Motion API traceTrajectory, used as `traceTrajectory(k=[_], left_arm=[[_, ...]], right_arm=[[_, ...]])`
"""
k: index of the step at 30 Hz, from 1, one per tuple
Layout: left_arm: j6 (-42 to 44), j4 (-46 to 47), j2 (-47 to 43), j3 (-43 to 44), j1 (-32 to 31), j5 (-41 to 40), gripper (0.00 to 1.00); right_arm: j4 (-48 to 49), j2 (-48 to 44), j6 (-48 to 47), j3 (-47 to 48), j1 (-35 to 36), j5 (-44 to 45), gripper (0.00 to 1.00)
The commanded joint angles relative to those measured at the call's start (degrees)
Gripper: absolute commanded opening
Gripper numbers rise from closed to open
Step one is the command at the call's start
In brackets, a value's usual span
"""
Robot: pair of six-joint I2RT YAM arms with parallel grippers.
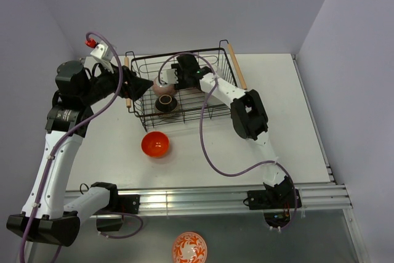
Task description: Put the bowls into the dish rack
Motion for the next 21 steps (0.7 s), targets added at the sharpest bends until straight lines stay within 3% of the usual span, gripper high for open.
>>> traceTrajectory(k=[1, 2, 11, 21], left_arm=[[0.79, 1.19, 0.01, 1.14, 0.32, 0.77, 0.95], [0.79, 1.19, 0.10, 1.23, 0.40, 0.68, 0.95], [0.97, 0.84, 0.19, 1.67, 0.49, 0.51, 0.95], [1.32, 0.66, 0.19, 1.23, 0.67, 0.60, 0.95]], right_arm=[[-0.67, 0.29, -1.39, 3.52, 0.53, 0.75, 0.52], [-0.85, 0.38, -1.39, 3.60, 0.53, 0.67, 0.61], [-3.05, 0.56, -0.95, 4.66, 0.70, 0.31, 0.90], [-6.56, -1.11, -1.57, 4.05, 0.88, -1.09, 0.97]])
